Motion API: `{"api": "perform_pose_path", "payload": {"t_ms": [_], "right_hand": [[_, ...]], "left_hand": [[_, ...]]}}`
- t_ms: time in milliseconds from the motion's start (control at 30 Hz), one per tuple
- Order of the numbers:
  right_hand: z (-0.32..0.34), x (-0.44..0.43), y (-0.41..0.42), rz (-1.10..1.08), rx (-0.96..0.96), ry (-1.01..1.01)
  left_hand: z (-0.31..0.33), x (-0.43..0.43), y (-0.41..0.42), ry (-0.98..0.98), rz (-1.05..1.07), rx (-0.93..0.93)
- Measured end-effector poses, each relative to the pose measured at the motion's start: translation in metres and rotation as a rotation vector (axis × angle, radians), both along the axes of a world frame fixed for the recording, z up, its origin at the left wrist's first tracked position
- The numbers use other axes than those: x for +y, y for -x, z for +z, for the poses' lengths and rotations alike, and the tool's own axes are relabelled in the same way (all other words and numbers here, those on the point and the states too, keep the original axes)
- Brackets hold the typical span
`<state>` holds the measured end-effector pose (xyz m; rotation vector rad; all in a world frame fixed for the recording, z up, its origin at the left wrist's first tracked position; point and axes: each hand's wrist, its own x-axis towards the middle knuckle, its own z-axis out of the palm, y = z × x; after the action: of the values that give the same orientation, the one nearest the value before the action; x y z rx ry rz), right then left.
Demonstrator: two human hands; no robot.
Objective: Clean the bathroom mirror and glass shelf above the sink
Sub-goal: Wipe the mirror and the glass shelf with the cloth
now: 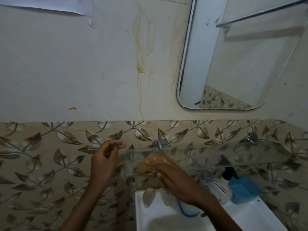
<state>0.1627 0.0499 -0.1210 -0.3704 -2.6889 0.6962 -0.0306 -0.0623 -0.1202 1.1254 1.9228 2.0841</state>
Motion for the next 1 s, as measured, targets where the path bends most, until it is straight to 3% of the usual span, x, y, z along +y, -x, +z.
{"api": "perform_pose_path", "payload": {"t_ms": [267, 567, 833, 1000], "right_hand": [[0.011, 0.048, 0.015, -0.299, 0.055, -0.124], [0.0, 0.031, -0.026, -0.222, 0.032, -0.111], [0.015, 0.036, 0.008, -0.289, 0.031, -0.237], [0.001, 0.016, -0.018, -0.25, 0.01, -0.171]], "left_hand": [[0.002, 0.001, 0.0, 0.016, -0.041, 0.021], [0.002, 0.009, -0.012, -0.006, -0.109, 0.004], [0.001, 0.015, -0.017, 0.03, -0.105, 0.023], [0.001, 0.018, -0.022, 0.064, -0.115, 0.022]]}}
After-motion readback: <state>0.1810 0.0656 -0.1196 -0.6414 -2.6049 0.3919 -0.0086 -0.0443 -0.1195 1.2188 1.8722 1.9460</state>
